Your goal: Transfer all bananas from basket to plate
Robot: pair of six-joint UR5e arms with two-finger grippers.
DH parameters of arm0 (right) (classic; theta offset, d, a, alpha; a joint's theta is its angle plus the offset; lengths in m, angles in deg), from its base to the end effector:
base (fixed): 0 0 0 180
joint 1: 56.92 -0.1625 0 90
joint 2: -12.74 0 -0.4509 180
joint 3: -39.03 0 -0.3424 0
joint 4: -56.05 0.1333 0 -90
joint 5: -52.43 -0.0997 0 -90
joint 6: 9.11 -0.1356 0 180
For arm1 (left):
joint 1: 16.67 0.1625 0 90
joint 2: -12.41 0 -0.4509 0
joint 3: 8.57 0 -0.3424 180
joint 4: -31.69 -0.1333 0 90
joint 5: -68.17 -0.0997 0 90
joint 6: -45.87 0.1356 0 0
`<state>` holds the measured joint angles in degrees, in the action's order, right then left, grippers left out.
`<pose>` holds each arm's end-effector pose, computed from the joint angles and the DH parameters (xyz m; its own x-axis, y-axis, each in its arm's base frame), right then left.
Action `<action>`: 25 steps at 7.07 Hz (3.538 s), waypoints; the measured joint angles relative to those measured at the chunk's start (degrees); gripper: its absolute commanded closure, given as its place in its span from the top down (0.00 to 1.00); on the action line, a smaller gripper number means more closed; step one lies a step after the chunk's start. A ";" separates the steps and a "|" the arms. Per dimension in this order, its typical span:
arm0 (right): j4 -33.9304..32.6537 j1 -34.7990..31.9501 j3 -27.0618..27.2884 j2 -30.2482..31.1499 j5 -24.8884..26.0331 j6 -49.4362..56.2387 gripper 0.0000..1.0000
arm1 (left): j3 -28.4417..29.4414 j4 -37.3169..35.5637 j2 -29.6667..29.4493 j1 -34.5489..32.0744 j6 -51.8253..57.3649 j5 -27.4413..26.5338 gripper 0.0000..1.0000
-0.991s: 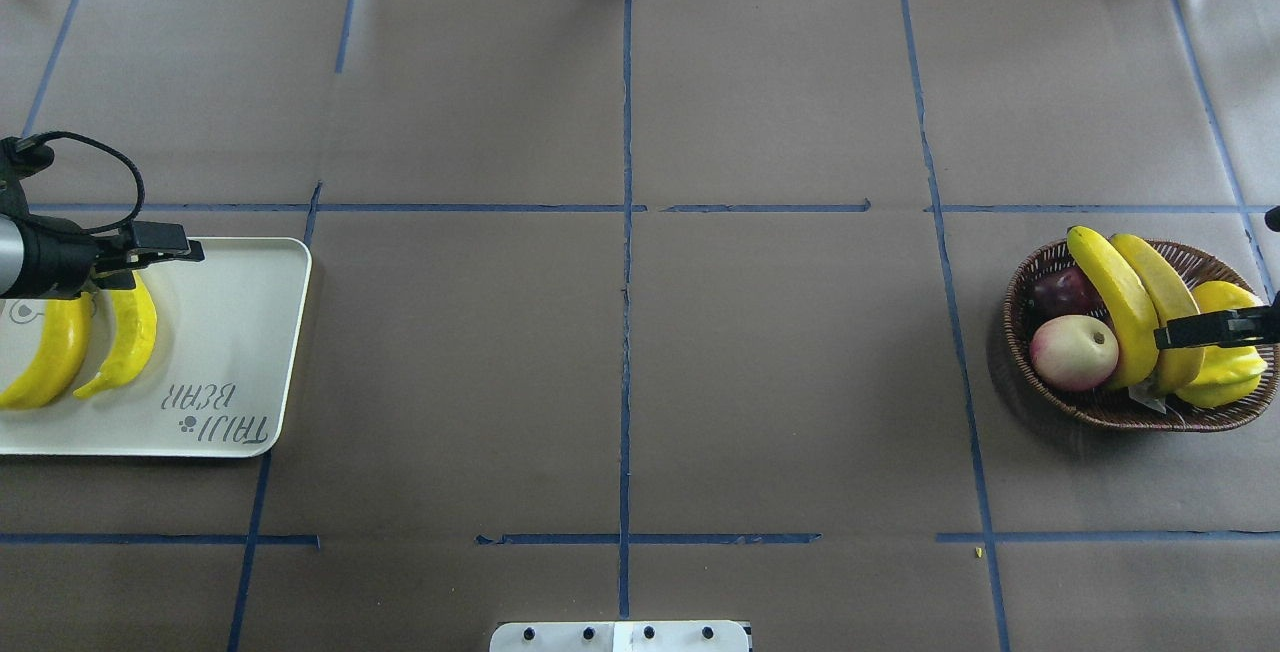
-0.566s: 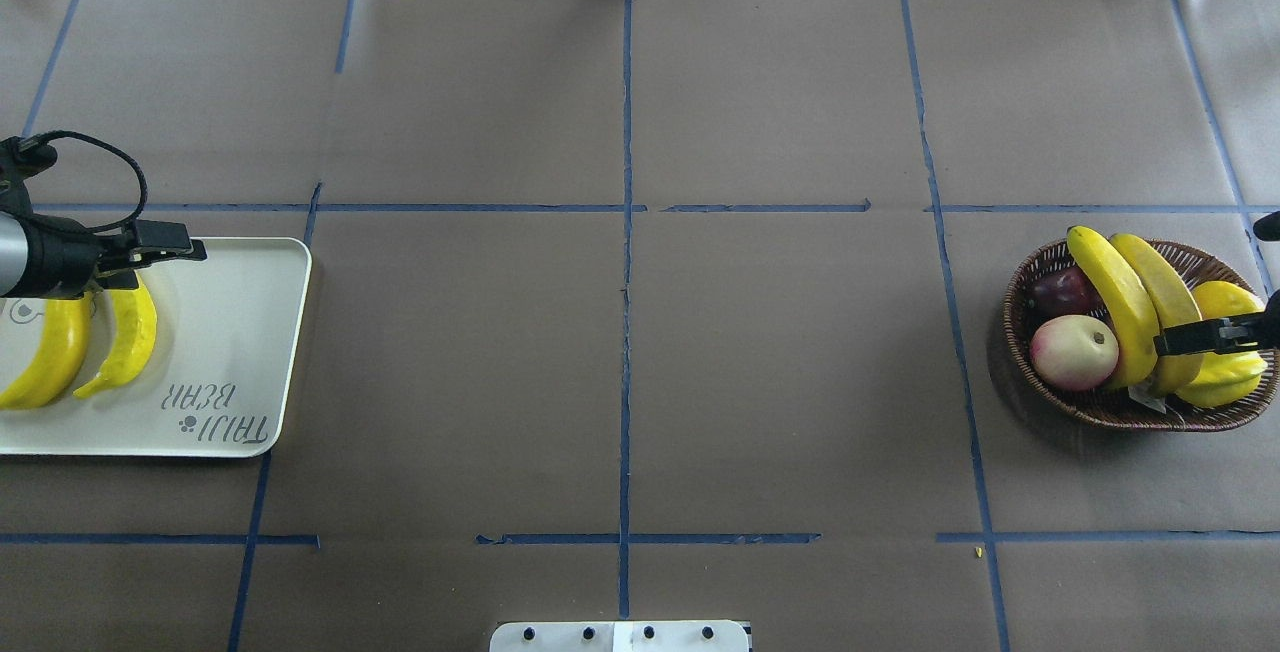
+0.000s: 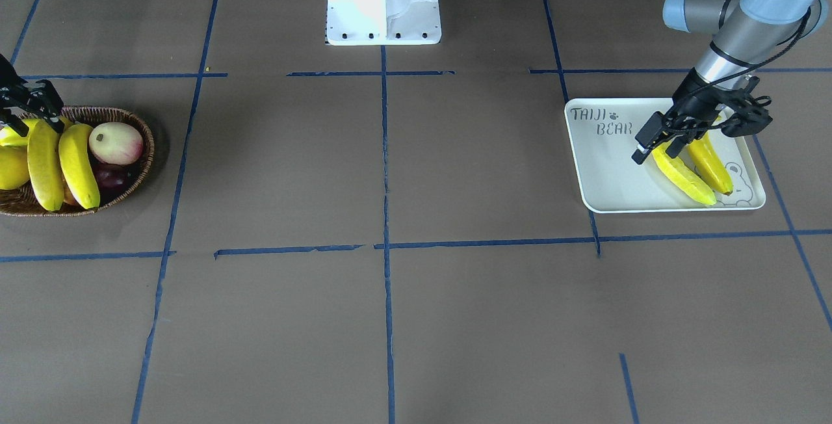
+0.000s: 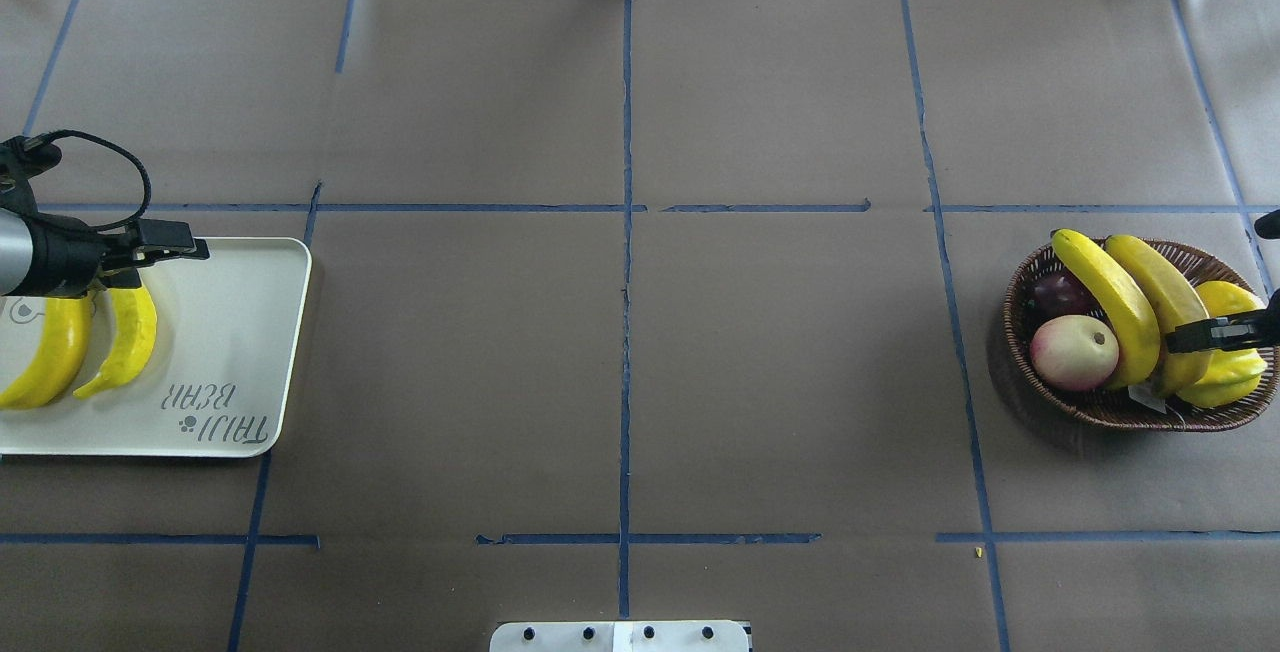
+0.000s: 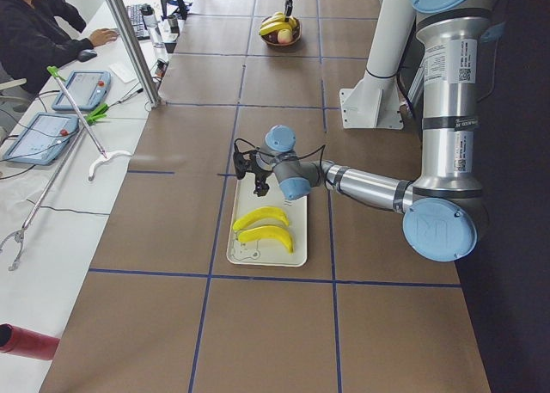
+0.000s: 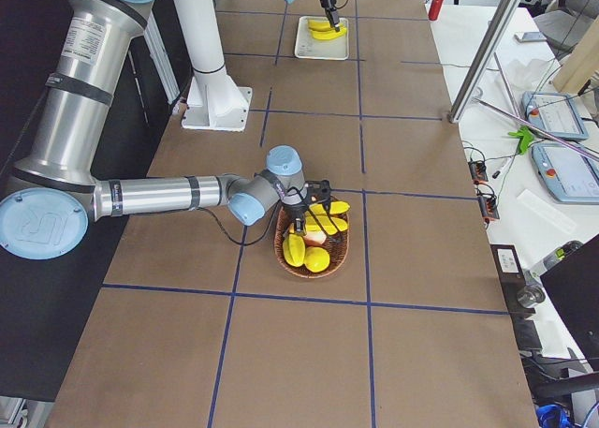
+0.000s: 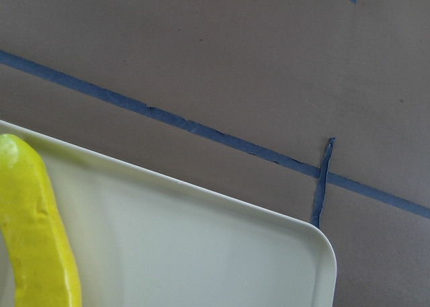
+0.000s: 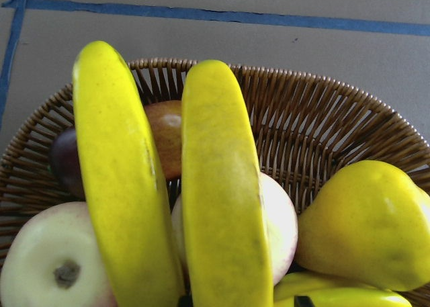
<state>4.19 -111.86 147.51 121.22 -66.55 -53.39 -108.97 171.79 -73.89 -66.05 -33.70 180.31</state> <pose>-0.1464 -0.3263 0.6219 0.7050 -0.0856 0.7040 -0.0565 0.9828 0.1761 0.2440 -0.4108 0.5579 0.4407 -0.2563 -0.8603 0.4250 0.9037 -0.0515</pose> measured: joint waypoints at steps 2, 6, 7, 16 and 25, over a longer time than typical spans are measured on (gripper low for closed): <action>0.06 -1.52 0.25 0.03 0.11 1.09 0.00 | 0.02 0.00 0.00 0.01 -0.05 0.00 1.00; 0.01 -11.20 2.07 0.42 -5.80 3.89 0.00 | -0.41 0.00 -0.01 0.06 -0.06 0.00 1.00; -0.02 -16.46 2.38 -0.10 -13.48 4.61 0.00 | -0.62 0.00 -0.04 0.06 -0.06 0.00 1.00; 13.13 8.18 0.92 -27.93 -2.27 -41.19 0.02 | 0.13 0.00 -27.91 8.48 -31.21 -0.55 1.00; 14.24 24.60 1.55 -32.66 16.63 -42.47 0.02 | 16.13 0.59 -49.29 17.49 -35.47 -10.45 0.97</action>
<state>18.43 -87.26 149.06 88.56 -49.92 -95.86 -92.83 172.38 -123.18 -48.56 -69.17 169.87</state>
